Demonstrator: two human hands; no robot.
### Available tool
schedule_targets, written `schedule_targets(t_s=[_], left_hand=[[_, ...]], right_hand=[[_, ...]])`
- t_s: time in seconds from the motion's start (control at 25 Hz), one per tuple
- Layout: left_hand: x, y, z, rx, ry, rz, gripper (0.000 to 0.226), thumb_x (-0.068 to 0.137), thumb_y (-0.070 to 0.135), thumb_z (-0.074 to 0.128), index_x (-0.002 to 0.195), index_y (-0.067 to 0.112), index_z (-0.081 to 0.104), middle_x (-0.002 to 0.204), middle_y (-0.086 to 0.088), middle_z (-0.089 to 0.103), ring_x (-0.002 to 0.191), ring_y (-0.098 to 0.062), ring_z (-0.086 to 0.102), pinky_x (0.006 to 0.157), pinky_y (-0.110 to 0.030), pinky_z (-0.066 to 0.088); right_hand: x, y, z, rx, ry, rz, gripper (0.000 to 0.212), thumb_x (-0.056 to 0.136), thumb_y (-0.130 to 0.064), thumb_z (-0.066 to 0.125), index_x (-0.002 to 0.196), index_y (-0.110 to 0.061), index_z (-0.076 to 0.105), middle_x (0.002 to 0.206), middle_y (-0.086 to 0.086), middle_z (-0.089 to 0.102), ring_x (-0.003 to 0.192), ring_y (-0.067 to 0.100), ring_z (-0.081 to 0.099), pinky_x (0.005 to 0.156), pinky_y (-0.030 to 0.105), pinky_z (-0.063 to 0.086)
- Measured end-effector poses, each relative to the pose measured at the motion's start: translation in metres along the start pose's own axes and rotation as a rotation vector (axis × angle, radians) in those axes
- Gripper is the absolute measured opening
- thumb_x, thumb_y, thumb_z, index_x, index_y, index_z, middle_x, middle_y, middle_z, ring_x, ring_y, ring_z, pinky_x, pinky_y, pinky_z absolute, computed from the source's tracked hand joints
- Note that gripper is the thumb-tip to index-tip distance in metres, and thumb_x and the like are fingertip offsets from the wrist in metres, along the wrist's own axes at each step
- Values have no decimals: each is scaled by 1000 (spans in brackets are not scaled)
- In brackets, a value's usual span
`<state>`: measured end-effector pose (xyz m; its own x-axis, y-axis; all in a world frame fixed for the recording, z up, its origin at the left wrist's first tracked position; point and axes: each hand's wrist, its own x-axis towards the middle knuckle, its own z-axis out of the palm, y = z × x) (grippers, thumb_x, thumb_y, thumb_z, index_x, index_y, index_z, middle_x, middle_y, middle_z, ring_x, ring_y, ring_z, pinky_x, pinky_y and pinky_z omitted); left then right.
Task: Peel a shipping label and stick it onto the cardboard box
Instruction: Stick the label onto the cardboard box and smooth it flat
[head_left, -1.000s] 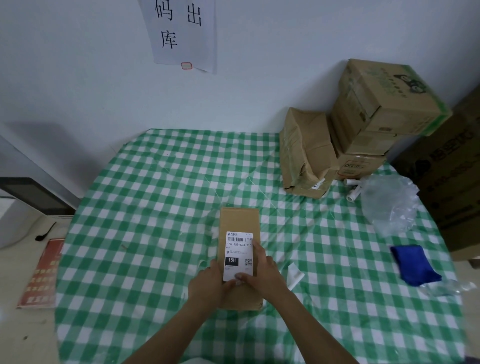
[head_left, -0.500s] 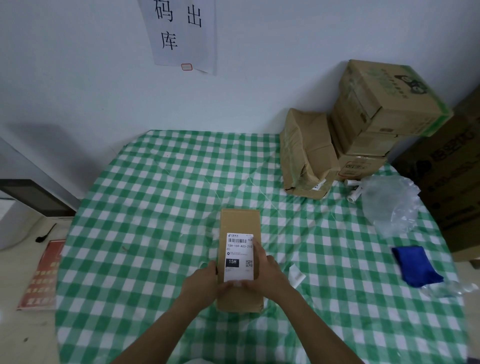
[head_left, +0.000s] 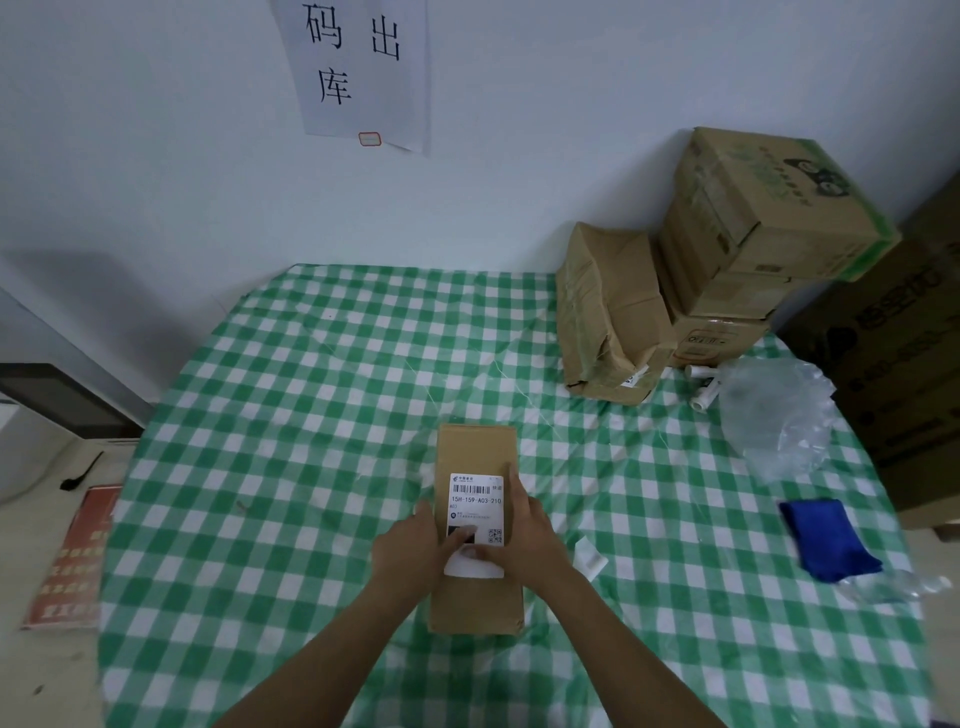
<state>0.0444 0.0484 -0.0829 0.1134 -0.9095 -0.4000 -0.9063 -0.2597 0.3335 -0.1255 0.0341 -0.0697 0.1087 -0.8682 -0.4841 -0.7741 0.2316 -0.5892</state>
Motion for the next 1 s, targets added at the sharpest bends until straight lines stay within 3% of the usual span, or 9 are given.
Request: schedule_targets(t_s=[0.2,0.52,0.8,1.0], left_hand=[[8,2,3,-11,43,-8,73,80,79,38,116,17,48,90,1,69,79,-17,67,71,-34,56],[21,8,-3,89,75,-12,67,82,79,32,104,19,51,84,1,70,75,-16,68,69,-33,57],[33,14,-5,186,50,-13,64,86,77,25,87,21,56,78,3,68,69,-13,66,64,-28,54],[36,25,-14,211,36,-14,61,89,75,21,65,23,45,60,7,49,64,-14,58,65,-27,46]], right_hand=[[13,-6,-7,-21,-23,10,130,61,-63,75,147,-42,-20,150,5,28,132,26,41,95,47,48],[25,-7,-13,-17,-19,7,118,64,-73,66,146,-48,-15,138,3,46,120,23,50,88,43,51],[31,-9,-11,-46,69,82,91,68,-84,47,144,-52,8,118,3,60,103,20,61,80,42,55],[29,-15,-9,-113,146,116,70,88,-69,38,148,-46,12,117,8,57,106,23,58,84,39,52]])
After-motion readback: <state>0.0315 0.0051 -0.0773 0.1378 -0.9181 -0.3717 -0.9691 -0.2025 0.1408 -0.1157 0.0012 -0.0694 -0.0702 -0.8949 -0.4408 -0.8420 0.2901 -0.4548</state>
